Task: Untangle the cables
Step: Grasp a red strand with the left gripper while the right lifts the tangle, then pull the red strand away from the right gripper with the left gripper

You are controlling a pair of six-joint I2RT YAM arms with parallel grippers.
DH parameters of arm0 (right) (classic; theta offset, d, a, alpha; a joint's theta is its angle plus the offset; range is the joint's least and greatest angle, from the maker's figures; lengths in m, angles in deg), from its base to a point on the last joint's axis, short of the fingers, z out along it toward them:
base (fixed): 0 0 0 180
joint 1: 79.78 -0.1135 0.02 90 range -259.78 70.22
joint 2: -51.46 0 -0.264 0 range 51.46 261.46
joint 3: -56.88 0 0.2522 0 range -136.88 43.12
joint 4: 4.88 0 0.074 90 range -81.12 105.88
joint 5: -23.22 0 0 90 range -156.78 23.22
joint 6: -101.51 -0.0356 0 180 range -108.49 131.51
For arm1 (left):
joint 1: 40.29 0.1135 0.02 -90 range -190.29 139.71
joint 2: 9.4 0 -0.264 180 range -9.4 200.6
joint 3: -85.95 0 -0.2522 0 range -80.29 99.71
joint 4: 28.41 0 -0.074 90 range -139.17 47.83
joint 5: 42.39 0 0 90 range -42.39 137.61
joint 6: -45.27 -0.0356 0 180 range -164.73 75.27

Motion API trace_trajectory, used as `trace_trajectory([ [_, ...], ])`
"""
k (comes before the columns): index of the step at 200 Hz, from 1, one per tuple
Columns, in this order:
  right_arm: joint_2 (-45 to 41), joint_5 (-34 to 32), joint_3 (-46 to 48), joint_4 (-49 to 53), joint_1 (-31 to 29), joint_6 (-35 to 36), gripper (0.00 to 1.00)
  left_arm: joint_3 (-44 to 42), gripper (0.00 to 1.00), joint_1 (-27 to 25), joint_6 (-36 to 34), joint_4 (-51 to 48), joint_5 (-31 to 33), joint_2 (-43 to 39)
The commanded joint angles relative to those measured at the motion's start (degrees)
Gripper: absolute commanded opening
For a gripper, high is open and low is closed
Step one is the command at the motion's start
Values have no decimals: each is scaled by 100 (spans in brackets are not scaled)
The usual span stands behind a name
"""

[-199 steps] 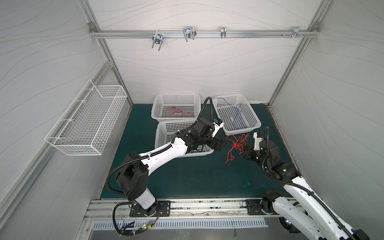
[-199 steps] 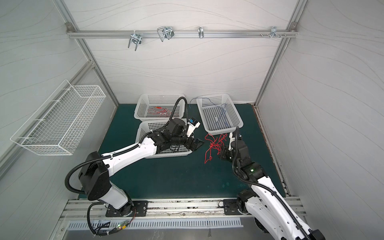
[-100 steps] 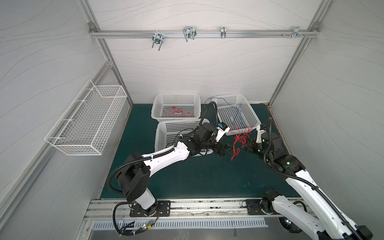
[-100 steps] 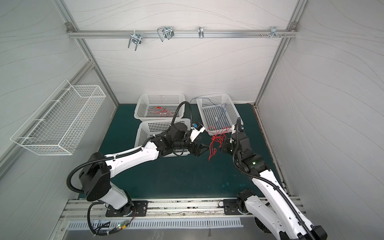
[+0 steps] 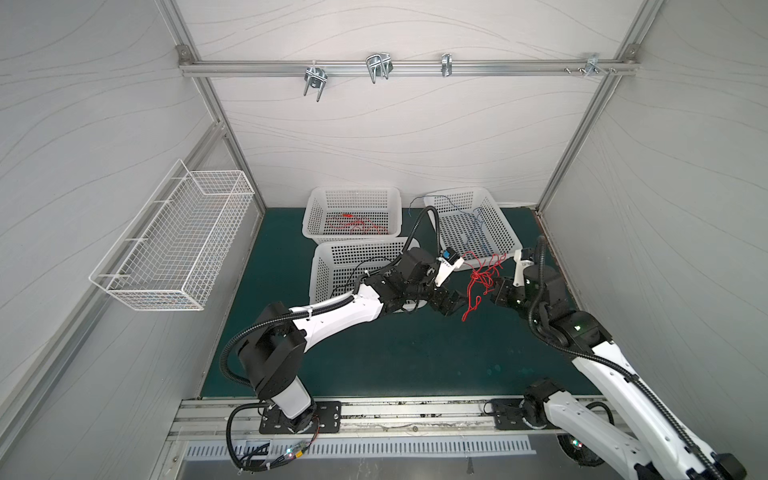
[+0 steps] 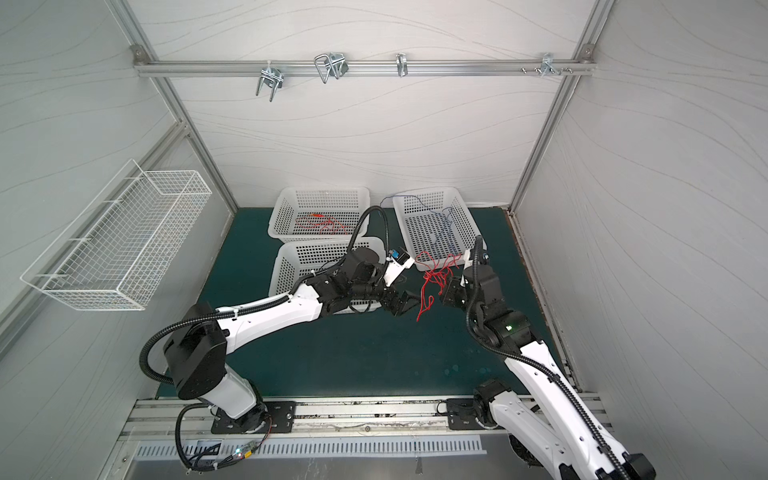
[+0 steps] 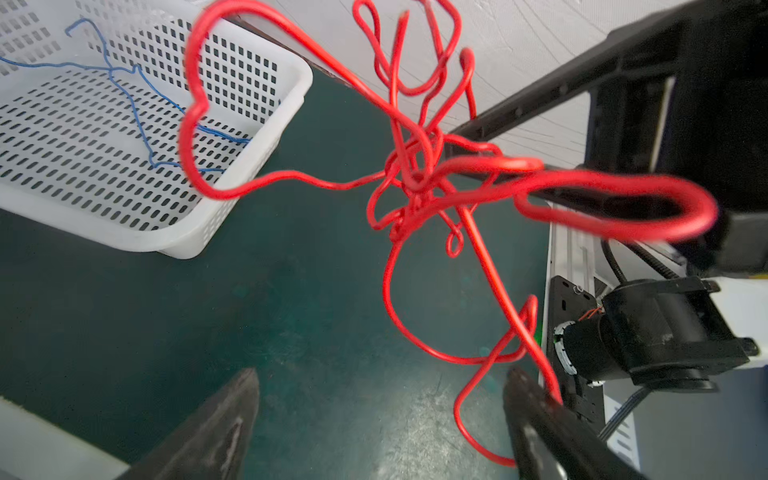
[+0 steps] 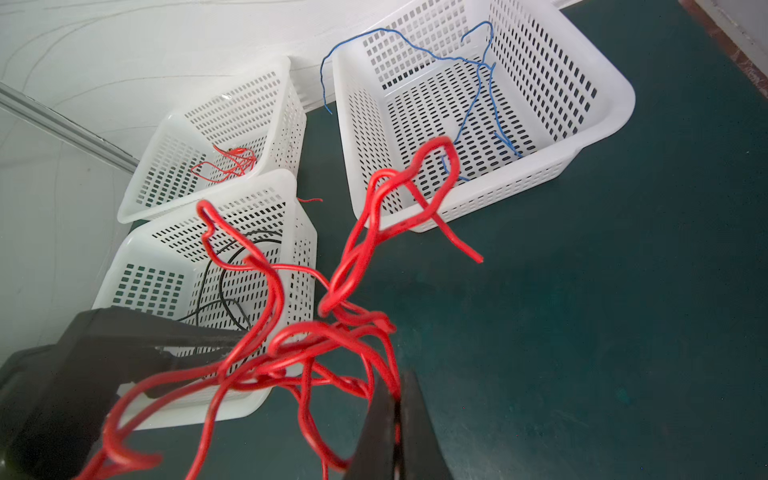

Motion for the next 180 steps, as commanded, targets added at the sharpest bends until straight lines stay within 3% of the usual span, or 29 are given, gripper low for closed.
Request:
trace_trajectory([
  [1, -152, -242, 13, 129, 27, 107, 0, 239, 96, -6, -346, -97, -268, -173],
  [61, -220, -356, 105, 193, 25, 245, 0, 3, 99, -6, -337, 305, -853, -493],
  [105, -261, -173, 85, 53, 24, 250, 0, 223, 99, -26, 186, 522, -436, -77],
  [162, -255, -69, -82, -47, 24, 251, 0, 535, 89, -398, 5, 370, 293, 335],
  [180, -238, -40, -143, -72, 24, 271, 0, 634, 77, -426, -12, 311, 410, 404],
])
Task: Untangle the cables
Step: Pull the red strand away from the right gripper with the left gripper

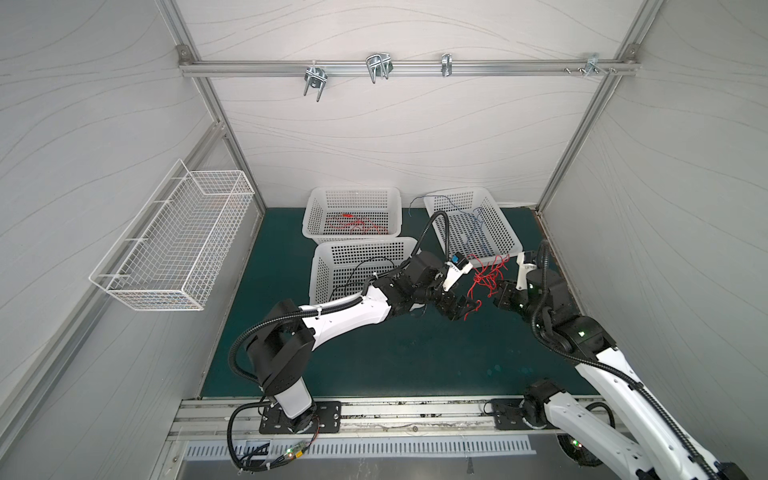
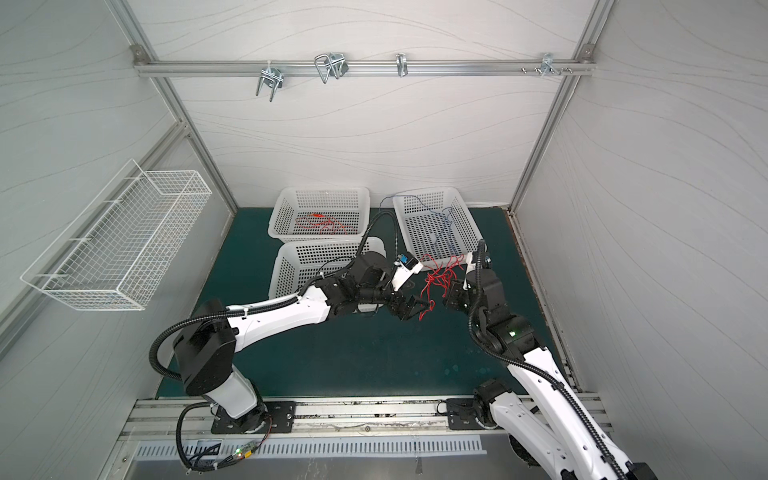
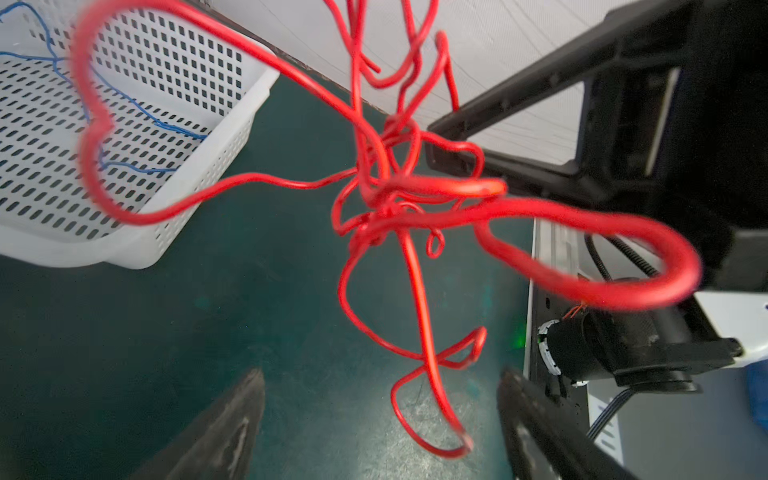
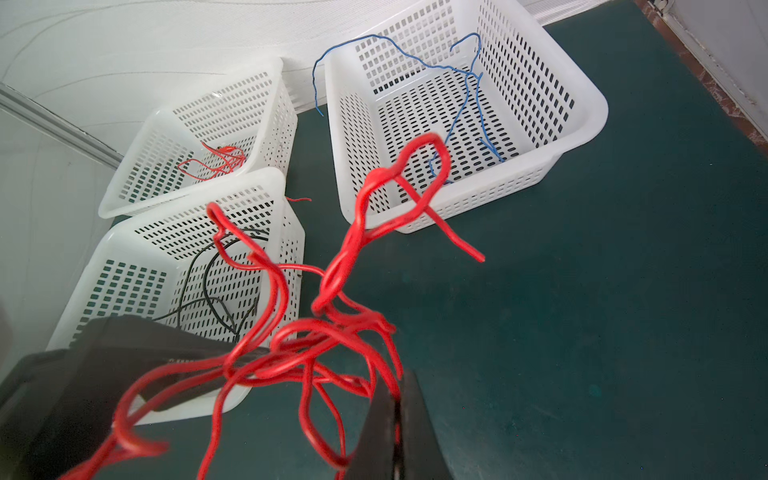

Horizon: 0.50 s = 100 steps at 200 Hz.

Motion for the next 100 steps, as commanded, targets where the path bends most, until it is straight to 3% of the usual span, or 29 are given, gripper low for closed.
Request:
trace_trajectory([
  [1, -33, 77, -238, -168, 24, 61, 0, 436, 76, -88, -128, 155, 302, 98],
  [24, 3, 90, -300, -176, 25, 92, 0, 528, 52, -88, -110, 110, 485, 176],
  [60, 98, 66, -359, -116, 40, 182, 0, 582, 0, -91, -125, -41, 957, 176],
  [100, 213, -48, -314, -65, 73, 264, 0, 538, 0, -81, -227, -208, 1652, 14],
])
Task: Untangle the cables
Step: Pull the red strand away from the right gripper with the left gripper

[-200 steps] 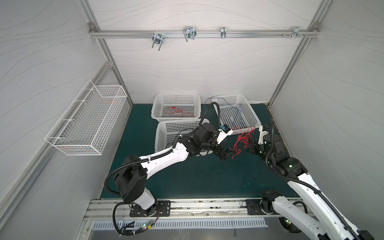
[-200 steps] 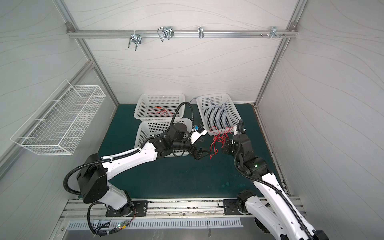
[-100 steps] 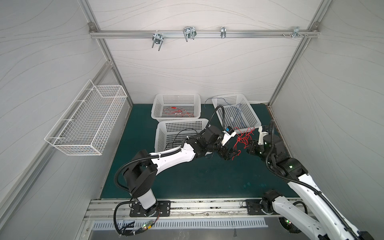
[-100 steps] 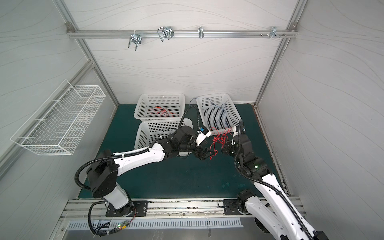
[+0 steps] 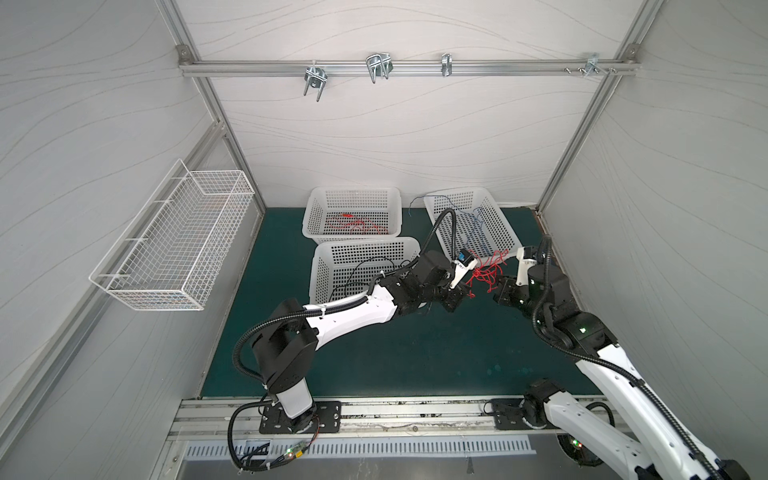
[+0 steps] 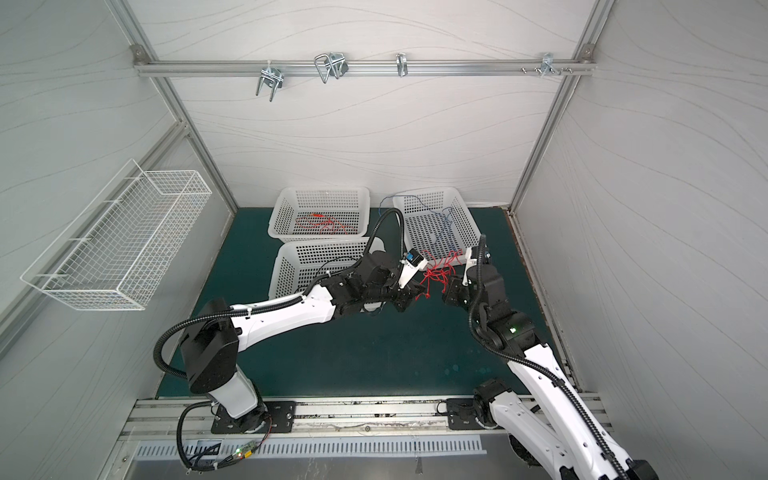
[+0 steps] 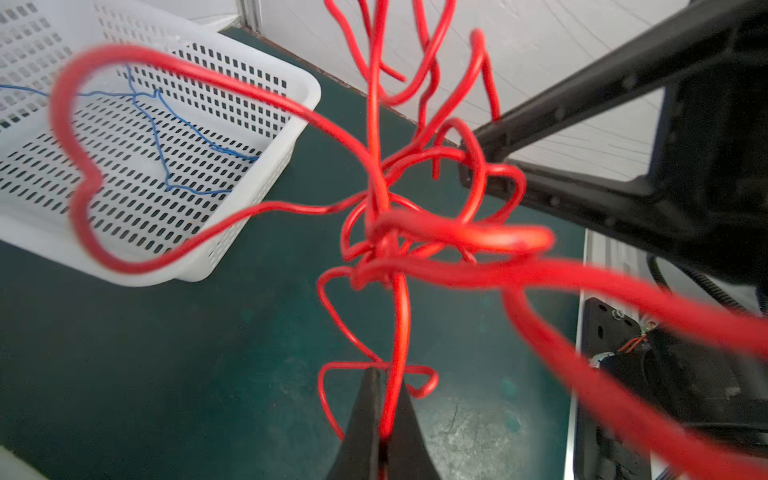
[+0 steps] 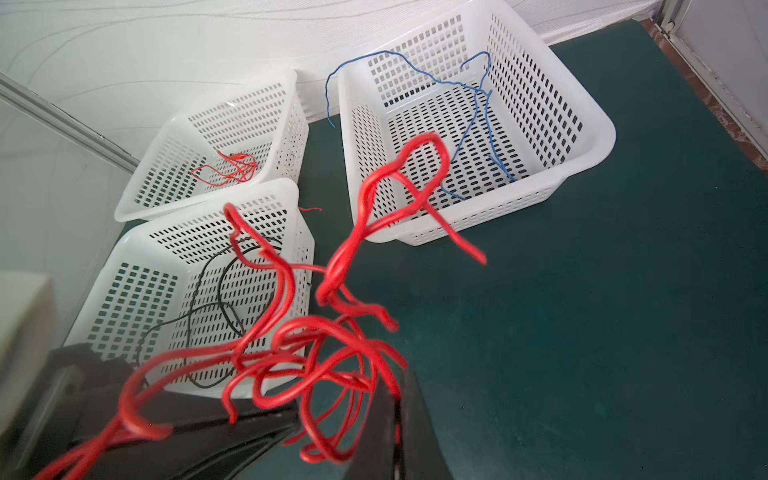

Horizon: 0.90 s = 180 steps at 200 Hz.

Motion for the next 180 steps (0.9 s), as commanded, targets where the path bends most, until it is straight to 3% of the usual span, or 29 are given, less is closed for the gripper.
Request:
trace_trajectory([
  [1, 43, -104, -95, -12, 55, 125, 0, 215, 0, 20, -124, -15, 641, -108],
  [84, 107, 30, 315, 318, 433, 325, 0, 161, 0, 214, -308, -785, 2562, -791],
  [141, -96, 163, 420, 775, 1356, 632, 0, -168, 0, 677, -329, -1109, 3335, -1562],
  [180, -201, 653, 453, 797, 2240, 890, 0, -317, 0, 1065, -397, -1538, 4036, -2048],
])
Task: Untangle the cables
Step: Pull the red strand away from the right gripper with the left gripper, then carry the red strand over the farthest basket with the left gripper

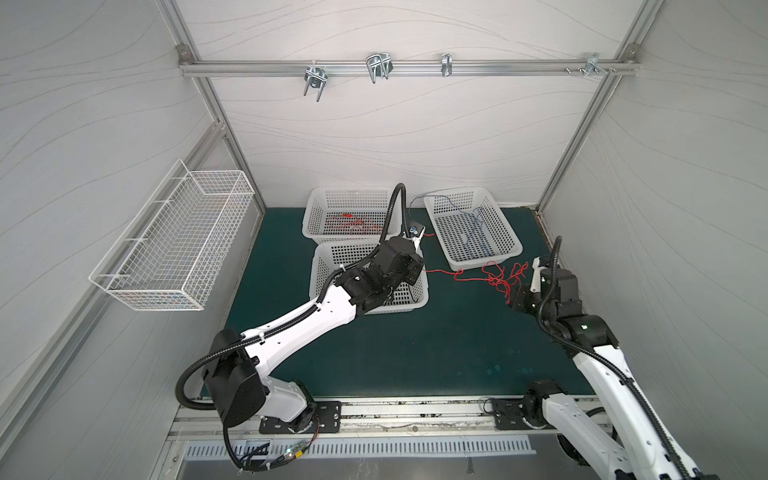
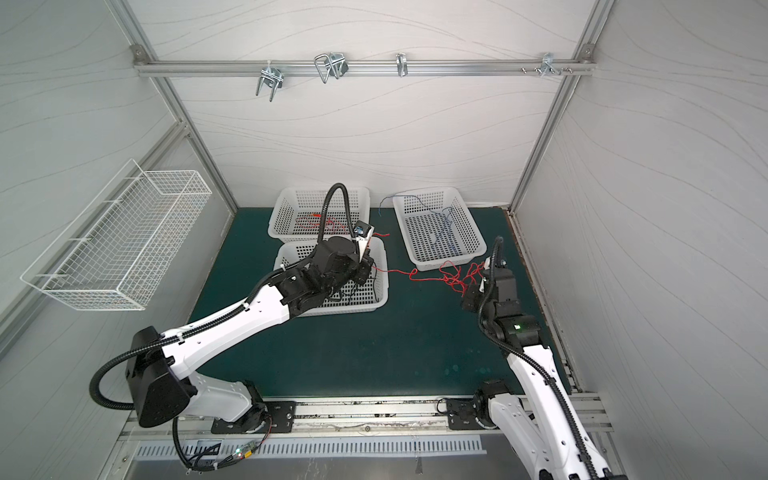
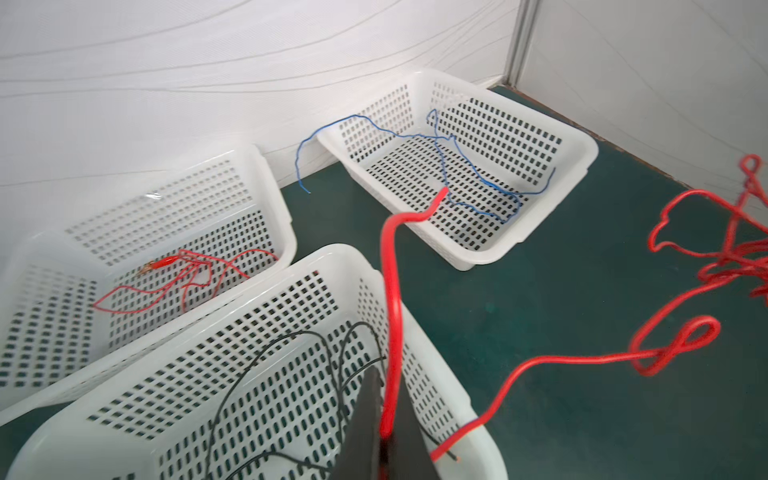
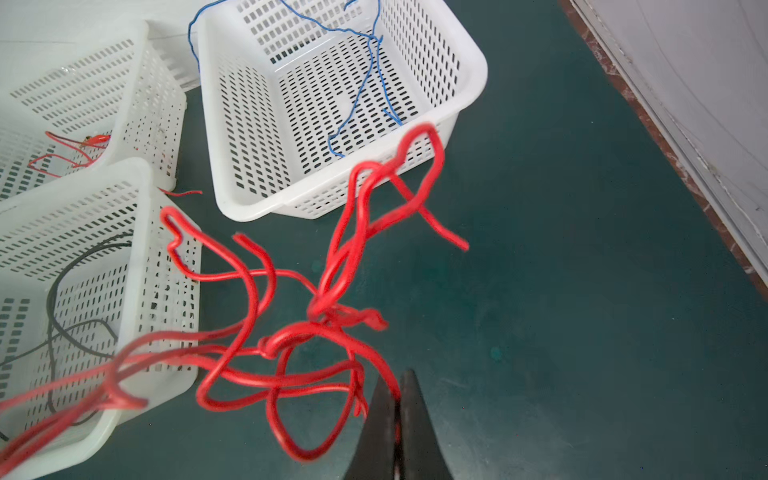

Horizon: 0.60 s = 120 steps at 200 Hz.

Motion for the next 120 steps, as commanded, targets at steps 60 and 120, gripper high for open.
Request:
trace_trajectory([
  [60, 104, 829, 74, 6, 1293, 276, 0, -255, 0, 1085, 73, -655, 1248, -1077],
  [120, 512, 1256, 108, -243, 1350, 49, 0, -388, 0, 1256, -122, -426, 772, -1323],
])
